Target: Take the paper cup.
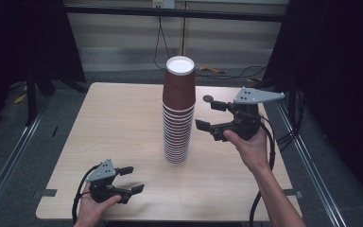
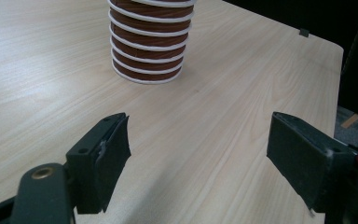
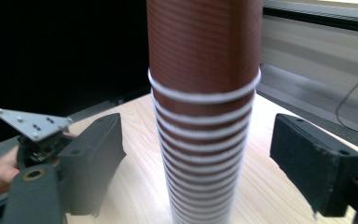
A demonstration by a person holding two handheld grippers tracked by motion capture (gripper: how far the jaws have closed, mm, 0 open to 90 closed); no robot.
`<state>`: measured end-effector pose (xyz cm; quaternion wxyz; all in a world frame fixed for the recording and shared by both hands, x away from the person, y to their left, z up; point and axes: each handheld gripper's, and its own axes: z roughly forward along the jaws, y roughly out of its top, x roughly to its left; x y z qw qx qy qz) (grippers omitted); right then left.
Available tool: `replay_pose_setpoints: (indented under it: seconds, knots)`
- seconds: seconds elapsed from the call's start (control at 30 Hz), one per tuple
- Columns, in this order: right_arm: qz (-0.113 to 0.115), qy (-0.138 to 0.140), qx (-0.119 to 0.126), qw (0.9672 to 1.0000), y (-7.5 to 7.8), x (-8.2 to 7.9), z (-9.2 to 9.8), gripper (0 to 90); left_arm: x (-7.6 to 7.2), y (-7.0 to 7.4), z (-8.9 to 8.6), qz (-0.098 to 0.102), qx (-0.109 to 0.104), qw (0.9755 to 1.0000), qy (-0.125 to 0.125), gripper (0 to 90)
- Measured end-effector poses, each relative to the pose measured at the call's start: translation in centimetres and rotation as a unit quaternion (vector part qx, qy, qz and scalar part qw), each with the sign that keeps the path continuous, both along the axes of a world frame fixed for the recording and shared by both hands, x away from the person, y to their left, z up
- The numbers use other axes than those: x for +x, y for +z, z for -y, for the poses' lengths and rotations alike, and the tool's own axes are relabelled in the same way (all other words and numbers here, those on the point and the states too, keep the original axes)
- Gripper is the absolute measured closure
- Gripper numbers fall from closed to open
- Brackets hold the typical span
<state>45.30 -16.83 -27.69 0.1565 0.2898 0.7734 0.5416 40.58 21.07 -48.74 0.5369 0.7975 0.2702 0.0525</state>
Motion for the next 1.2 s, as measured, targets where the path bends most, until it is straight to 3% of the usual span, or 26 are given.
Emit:
replay_pose_setpoints:
  seconds: [0.37, 0.77, 1.2]
  knots:
    - [0.009, 0.023, -0.005, 0.9997, 3.1, 2.0, -0.9, 15.4, 0.1, -0.1, 0.0, -0.001, 0.003, 1.0000, -0.001, 20.9]
    - [0.025, 0.021, 0.000, 0.9995, 5.9, 4.0, -2.0, 15.0, 0.0, -0.1, 0.0, -0.002, 0.000, 1.0000, -0.002, 20.9]
    - [-0.003, 0.044, -0.024, 0.9988, 6.9, 6.2, -4.3, 13.6, 0.0, -0.1, -0.1, -0.002, 0.000, 1.0000, -0.002, 20.8]
